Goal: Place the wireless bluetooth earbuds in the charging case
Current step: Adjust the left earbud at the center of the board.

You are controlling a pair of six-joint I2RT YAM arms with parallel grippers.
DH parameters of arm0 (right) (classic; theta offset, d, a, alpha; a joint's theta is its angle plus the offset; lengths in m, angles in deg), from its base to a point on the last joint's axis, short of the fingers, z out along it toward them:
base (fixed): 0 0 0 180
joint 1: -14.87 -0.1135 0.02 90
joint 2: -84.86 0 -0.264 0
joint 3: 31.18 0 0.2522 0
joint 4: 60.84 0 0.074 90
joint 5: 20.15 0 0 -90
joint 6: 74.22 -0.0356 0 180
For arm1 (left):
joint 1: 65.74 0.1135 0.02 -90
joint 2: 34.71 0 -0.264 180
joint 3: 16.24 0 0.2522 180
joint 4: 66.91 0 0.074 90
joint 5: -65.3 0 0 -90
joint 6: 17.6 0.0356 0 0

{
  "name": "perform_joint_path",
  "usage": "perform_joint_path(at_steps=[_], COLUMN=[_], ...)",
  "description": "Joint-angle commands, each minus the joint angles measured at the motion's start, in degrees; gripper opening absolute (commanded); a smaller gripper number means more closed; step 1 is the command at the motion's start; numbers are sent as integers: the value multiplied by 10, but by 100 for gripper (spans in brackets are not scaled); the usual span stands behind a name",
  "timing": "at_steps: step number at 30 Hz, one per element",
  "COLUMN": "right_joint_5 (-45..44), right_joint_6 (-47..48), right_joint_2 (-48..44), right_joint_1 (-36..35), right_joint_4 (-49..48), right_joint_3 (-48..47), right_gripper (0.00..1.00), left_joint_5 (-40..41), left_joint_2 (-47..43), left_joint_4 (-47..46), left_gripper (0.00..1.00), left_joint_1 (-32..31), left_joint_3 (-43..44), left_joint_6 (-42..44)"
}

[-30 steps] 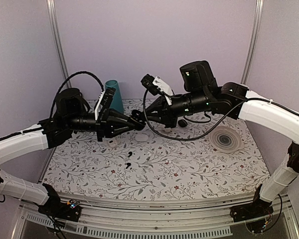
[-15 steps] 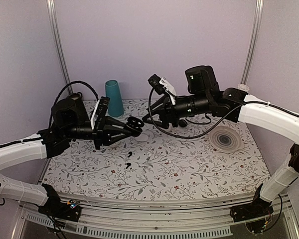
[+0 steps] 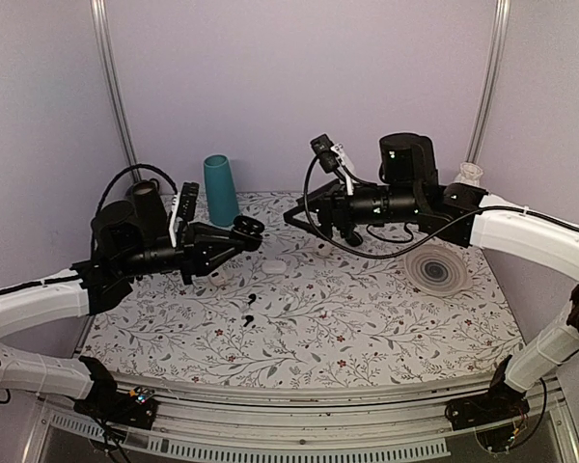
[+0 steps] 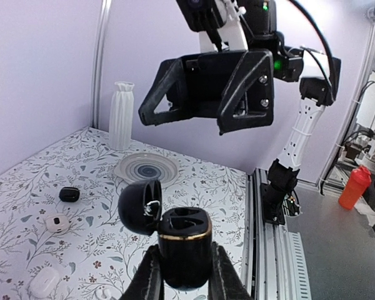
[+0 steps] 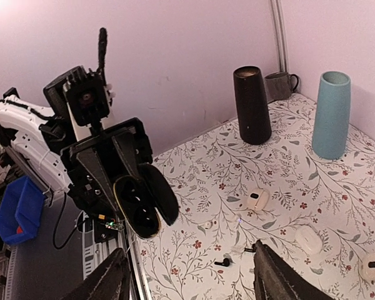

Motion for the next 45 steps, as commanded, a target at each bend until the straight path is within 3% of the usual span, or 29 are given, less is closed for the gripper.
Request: perform_joint_path(at_steps=[1,9,14,22,31,45], right_joint_5=[-50,-155,-101,-158,-204,-258], right_joint_6=[-67,-165,-240,-321,-310,-268], right_joint_2=[-22,-2,76,213,371,476], right_joint_1=[25,29,25,-42,-84,-126], right_joint_4=[-42,-48,-26,0,106,224], right_joint_3=[28,74,52,-17,-160,-289], right_gripper=[68,73,67,62,50,43], left_joint_5=[59,28,33,39,32,25], left_joint_2=[-28,-59,-80,-111,-135,-155], left_joint_4=[-20,-56,-76,-56,-1,-2], left_gripper=[0,0,0,0,0,0], left_joint_1=[15,65,110,179,213,226], left_joint_3=[-11,-37,-53,-65,-68,-77], left_joint_6=[-29,-55,-88,-117,-95,-96])
